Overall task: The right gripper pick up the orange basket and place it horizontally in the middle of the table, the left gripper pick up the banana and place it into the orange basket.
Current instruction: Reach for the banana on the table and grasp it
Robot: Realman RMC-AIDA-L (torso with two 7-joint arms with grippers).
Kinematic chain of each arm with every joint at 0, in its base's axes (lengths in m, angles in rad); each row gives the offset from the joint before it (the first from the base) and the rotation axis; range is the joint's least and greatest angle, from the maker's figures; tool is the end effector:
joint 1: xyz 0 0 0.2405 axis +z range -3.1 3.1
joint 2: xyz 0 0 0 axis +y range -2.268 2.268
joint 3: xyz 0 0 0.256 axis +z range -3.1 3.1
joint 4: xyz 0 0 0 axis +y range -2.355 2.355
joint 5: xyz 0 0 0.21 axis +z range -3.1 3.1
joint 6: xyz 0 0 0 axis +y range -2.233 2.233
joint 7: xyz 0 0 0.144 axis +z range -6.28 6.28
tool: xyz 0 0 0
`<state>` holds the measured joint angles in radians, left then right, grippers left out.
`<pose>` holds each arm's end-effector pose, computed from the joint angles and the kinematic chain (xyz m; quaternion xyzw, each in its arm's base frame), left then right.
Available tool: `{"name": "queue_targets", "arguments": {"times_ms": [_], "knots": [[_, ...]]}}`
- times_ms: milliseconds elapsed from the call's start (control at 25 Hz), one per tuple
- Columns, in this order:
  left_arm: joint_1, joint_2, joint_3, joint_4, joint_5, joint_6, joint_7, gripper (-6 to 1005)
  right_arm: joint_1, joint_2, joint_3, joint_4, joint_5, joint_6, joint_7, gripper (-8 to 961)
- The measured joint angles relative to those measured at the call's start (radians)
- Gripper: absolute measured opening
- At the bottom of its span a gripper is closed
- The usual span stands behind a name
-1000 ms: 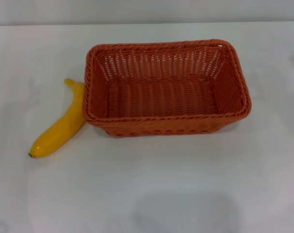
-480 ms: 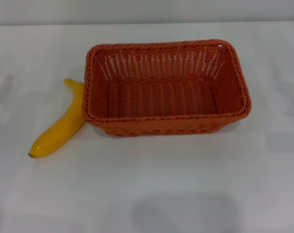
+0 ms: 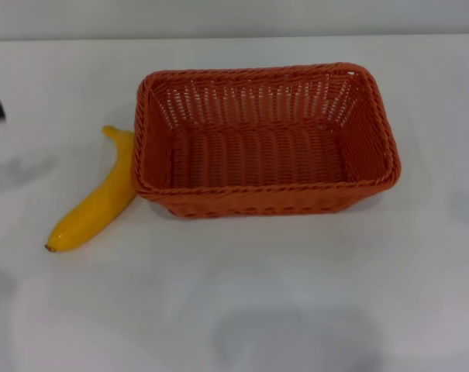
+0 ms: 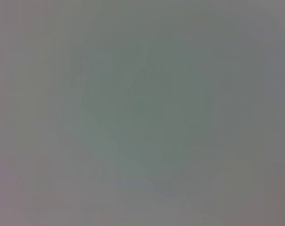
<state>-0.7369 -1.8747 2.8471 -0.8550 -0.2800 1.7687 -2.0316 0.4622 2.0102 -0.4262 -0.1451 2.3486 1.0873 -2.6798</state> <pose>-0.3345 0.3351 0.1523 -0.7464 -0.5852 -0.2185 0.2294 0.3886 0.3454 0.0925 -0.5707 0.3002 0.3174 0.6953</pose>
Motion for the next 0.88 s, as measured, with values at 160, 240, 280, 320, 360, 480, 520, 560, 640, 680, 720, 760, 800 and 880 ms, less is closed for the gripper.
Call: {"name": "queue_targets", "arguments": {"times_ms": [160, 240, 280, 320, 360, 480, 520, 560, 640, 680, 720, 760, 800, 880], "knots": [[-0.090, 0.037, 0.001, -0.050, 0.231, 0.048, 0.076, 853, 0.003, -0.005, 0.014, -0.004, 0.000, -0.009, 0.013, 659], [-0.125, 0.041, 0.001, -0.050, 0.273, 0.048, 0.124, 851, 0.005, -0.004, 0.022, -0.013, 0.001, -0.011, 0.020, 659], [-0.144, 0.042, 0.001, -0.048, 0.289, 0.048, 0.144, 849, 0.006, -0.003, 0.024, -0.018, 0.001, -0.011, 0.024, 659], [-0.161, 0.042, 0.001, -0.044, 0.309, 0.044, 0.158, 848, 0.007, -0.002, 0.025, -0.019, 0.001, -0.012, 0.025, 658], [-0.183, 0.042, 0.001, -0.037, 0.336, 0.037, 0.172, 847, 0.009, -0.001, 0.025, -0.019, 0.001, -0.012, 0.027, 658], [-0.239, 0.036, 0.002, 0.001, 0.452, -0.003, 0.203, 844, 0.016, 0.001, 0.025, -0.010, 0.001, -0.013, 0.031, 658], [-0.258, 0.033, 0.002, 0.020, 0.507, -0.023, 0.212, 843, 0.016, 0.001, 0.025, -0.007, 0.001, -0.013, 0.032, 658], [-0.278, 0.029, 0.002, 0.037, 0.557, -0.046, 0.218, 842, 0.016, 0.001, 0.025, -0.004, 0.002, -0.013, 0.033, 658], [-0.314, 0.014, 0.002, 0.067, 0.640, -0.097, 0.227, 838, 0.012, 0.001, 0.026, -0.001, 0.003, -0.012, 0.035, 658], [-0.324, 0.008, 0.002, 0.075, 0.659, -0.112, 0.229, 835, 0.012, 0.001, 0.026, -0.001, 0.003, -0.012, 0.035, 658], [-0.334, -0.001, 0.002, 0.084, 0.677, -0.130, 0.234, 832, 0.009, 0.002, 0.026, 0.000, 0.003, -0.011, 0.037, 658], [-0.343, -0.008, 0.002, 0.091, 0.686, -0.143, 0.238, 829, 0.009, 0.002, 0.026, 0.000, 0.003, -0.011, 0.037, 658], [-0.352, -0.016, 0.002, 0.098, 0.693, -0.156, 0.243, 827, 0.008, 0.002, 0.026, 0.001, 0.003, -0.011, 0.039, 658], [-0.365, -0.030, 0.001, 0.110, 0.695, -0.174, 0.250, 821, 0.008, 0.002, 0.026, 0.003, 0.003, -0.011, 0.040, 658]]}}
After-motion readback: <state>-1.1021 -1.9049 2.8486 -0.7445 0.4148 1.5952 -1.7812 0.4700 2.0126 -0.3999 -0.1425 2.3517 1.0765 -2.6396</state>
